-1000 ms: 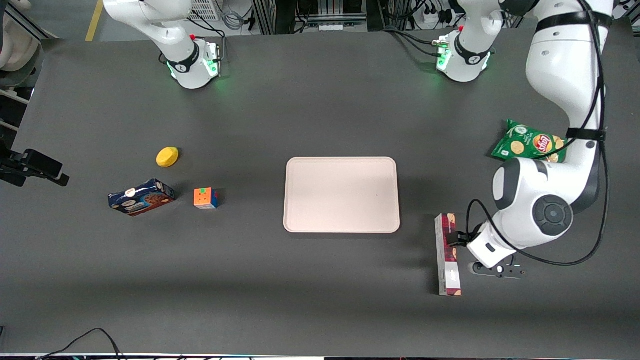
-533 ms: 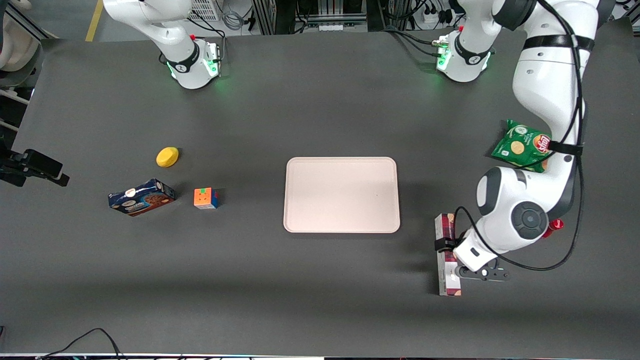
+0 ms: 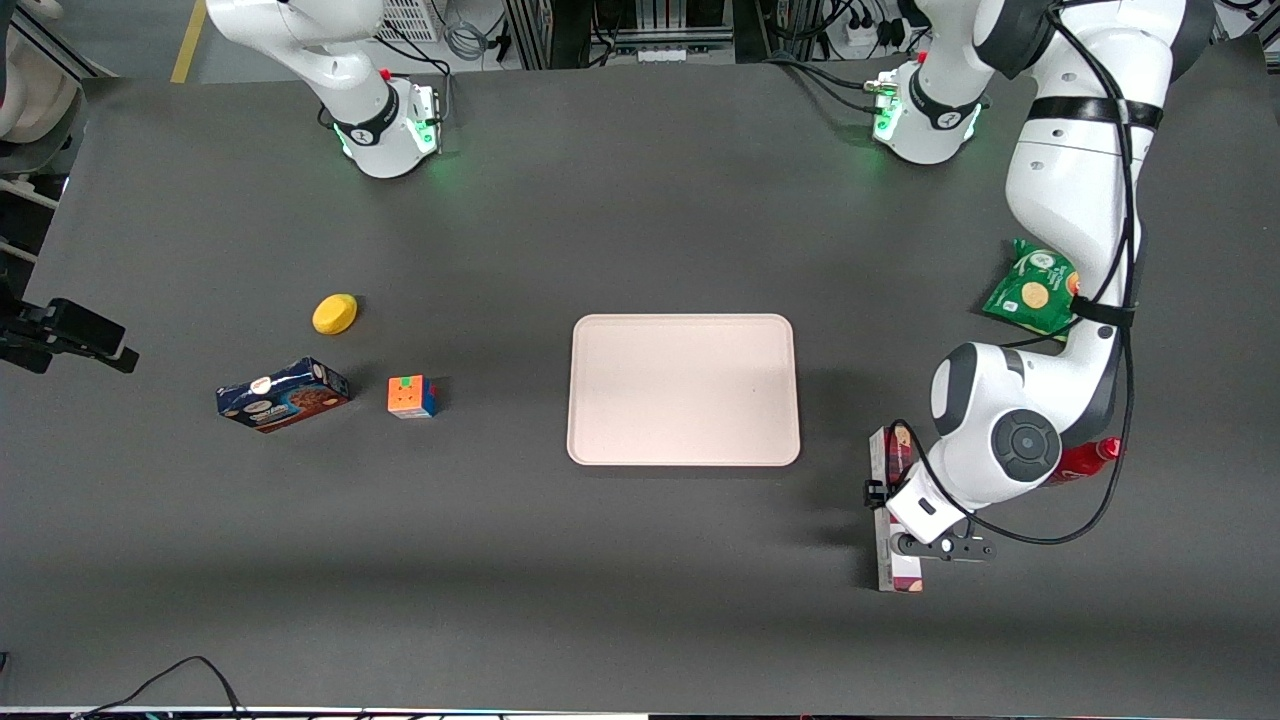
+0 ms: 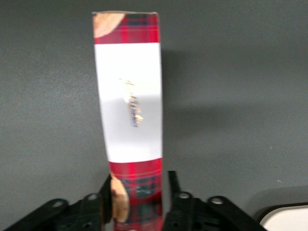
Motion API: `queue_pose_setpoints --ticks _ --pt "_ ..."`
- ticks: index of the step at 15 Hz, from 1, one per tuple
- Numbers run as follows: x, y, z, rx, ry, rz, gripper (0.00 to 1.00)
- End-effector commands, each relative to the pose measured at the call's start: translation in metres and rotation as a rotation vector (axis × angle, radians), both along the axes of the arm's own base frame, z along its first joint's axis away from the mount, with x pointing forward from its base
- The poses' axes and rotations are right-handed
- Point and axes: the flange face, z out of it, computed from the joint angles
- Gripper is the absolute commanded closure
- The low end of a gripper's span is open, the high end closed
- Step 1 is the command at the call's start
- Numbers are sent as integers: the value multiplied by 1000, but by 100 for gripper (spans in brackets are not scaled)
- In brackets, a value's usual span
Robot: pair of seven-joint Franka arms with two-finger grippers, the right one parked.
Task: Place red cookie box on tray
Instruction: 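Close the left gripper on the cookie box's end and lift it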
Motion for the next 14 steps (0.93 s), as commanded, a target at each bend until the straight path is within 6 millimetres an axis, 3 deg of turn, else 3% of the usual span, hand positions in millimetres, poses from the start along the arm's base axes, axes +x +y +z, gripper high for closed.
queue_pose_setpoints --ticks 1,3,5,9,14 --pt "2 -2 4 3 -13 8 100" --pt "3 -2 9 6 -5 4 100" --pt "3 2 30 19 -8 -11 100" --pt "-1 4 121 42 20 -21 100" --pt "-28 -6 248 59 30 -44 100"
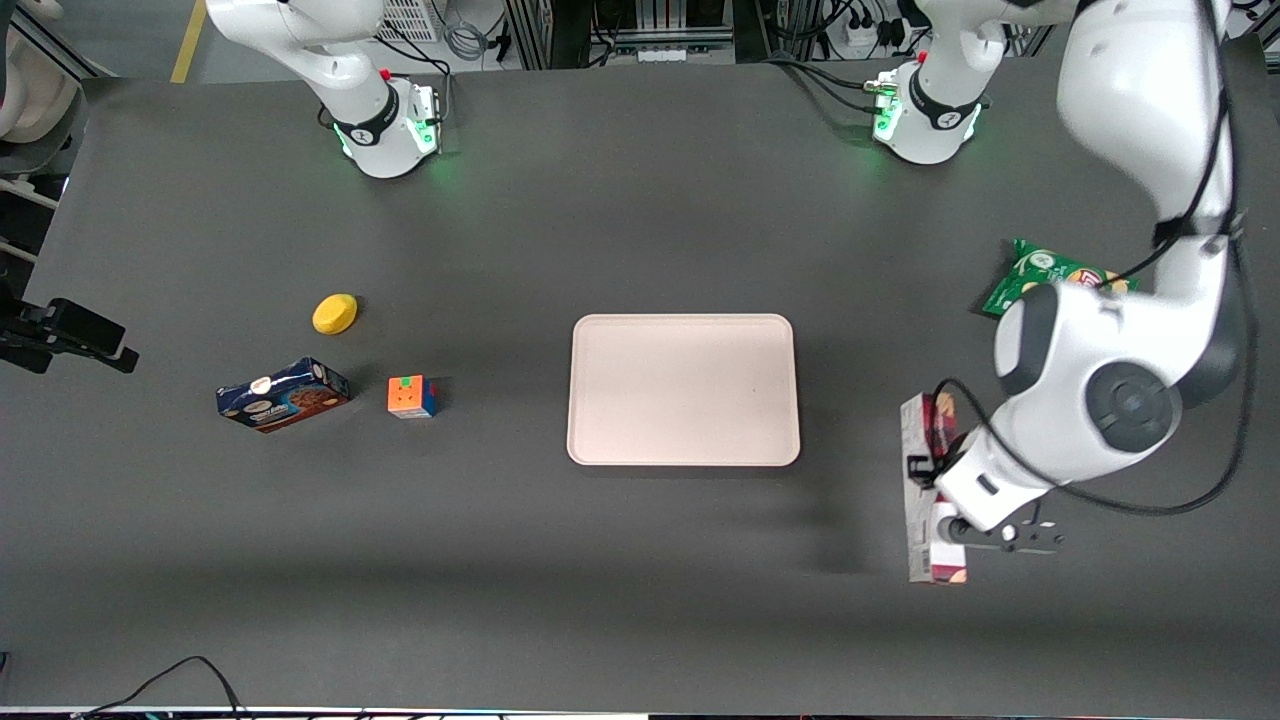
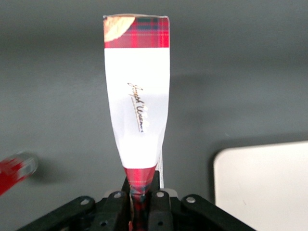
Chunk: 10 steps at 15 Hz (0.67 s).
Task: Place red cookie box on tray
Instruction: 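Close the left gripper on the cookie box's end and lift it, then carry the cookie box with the left gripper over the white tray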
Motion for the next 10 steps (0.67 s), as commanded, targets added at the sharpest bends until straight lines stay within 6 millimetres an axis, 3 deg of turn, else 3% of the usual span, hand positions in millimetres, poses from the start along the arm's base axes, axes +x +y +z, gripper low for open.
queue_pose_setpoints --ticks 1,3,5,7,10 --pt "-26 -11 89 25 6 -16 100" --pt "-47 -29 119 15 26 -3 100" --pt "-65 -56 130 6 39 70 100" --pt "-74 -79 124 -1 44 116 100" --pt "-92 -110 91 -7 18 174 100"
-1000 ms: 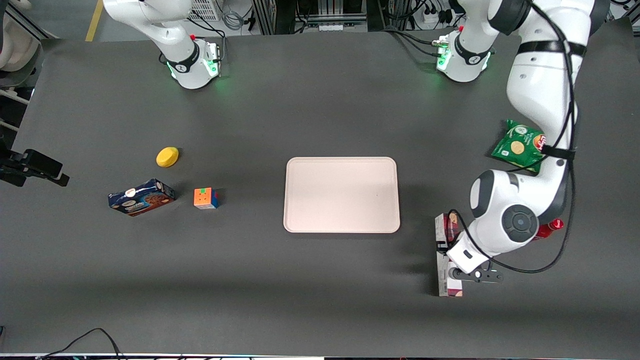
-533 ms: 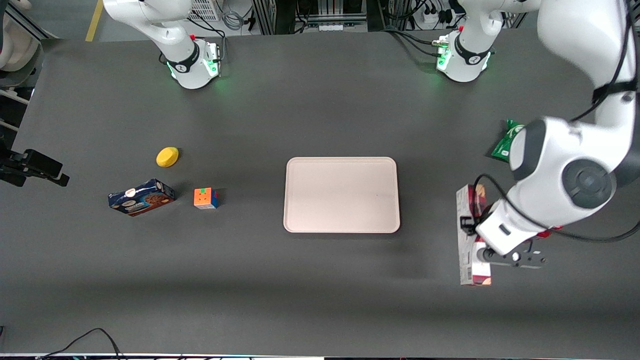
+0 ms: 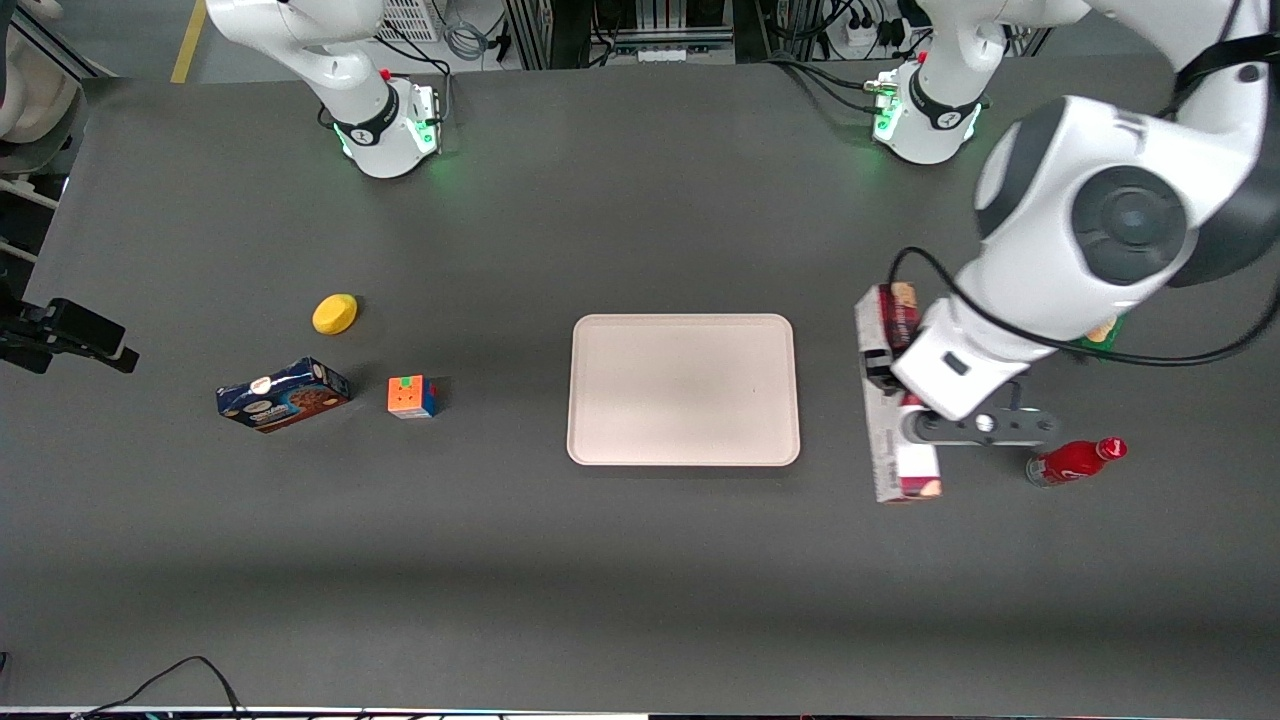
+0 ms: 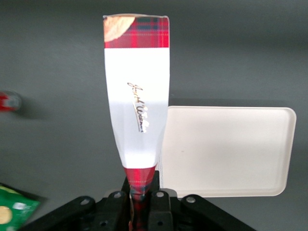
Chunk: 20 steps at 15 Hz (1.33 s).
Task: Place red cookie box on tray
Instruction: 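Carry the cookie box with the left gripper over the white tray, then lower the cookie box onto the tray and open the left gripper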
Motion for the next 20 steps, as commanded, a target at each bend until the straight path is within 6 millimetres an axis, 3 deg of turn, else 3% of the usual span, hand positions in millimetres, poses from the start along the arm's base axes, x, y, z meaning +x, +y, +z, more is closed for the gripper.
queue_pose_setpoints --ticks 1,4,9,12,20 --pt "-26 -26 -39 3 -48 66 100" --pt "-48 -36 -88 17 -80 43 100" --pt "-109 -88 -170 53 -125 88 100" --pt "-130 -88 -211 14 -159 80 100" --pt "-141 -89 -262 15 -154 25 100"
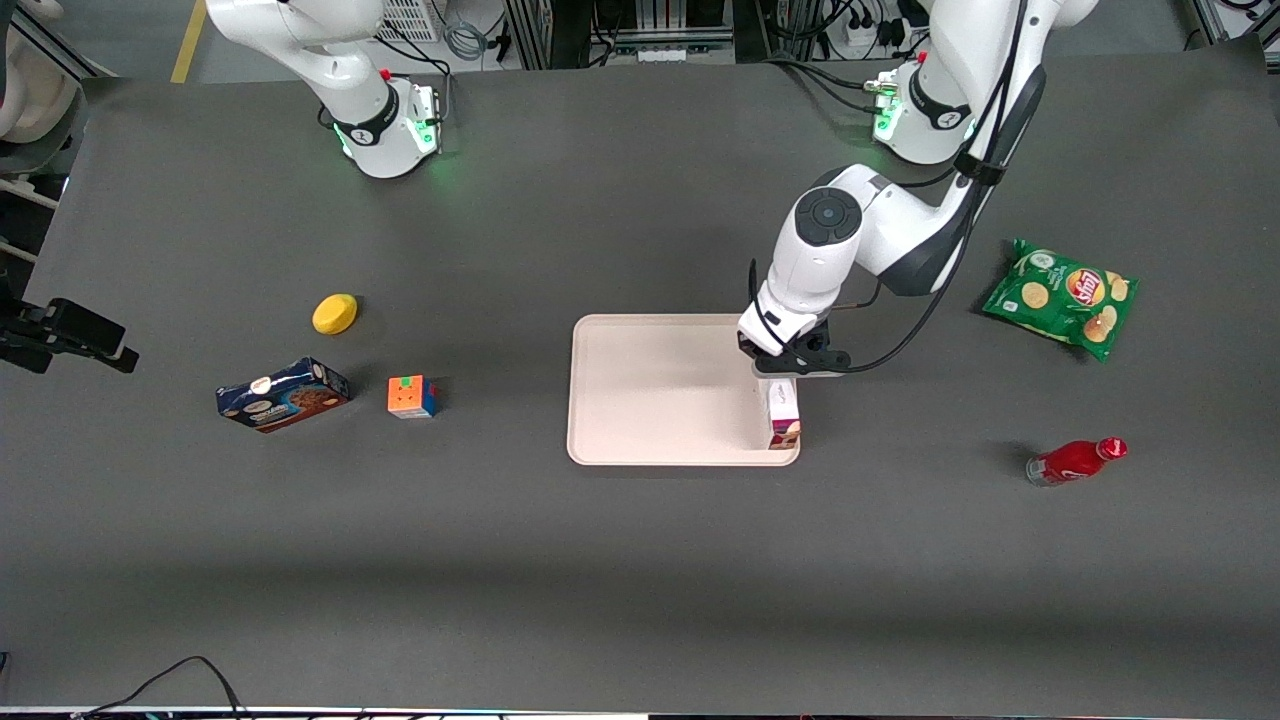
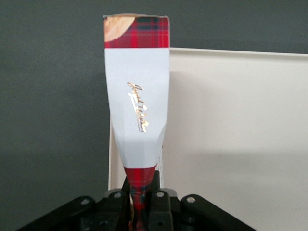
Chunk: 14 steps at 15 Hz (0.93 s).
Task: Place red cookie box on tray
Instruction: 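Lower the cookie box onto the tray and open the left gripper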
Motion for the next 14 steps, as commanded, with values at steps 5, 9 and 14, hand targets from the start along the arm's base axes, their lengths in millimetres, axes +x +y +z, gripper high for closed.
queue_pose_setpoints --ticks 5,9,14 --pt "0 -3 -27 -11 -25 -22 100" --pt "1 -2 -36 -17 -19 -19 100" --pt "8 1 -34 -23 -27 -7 0"
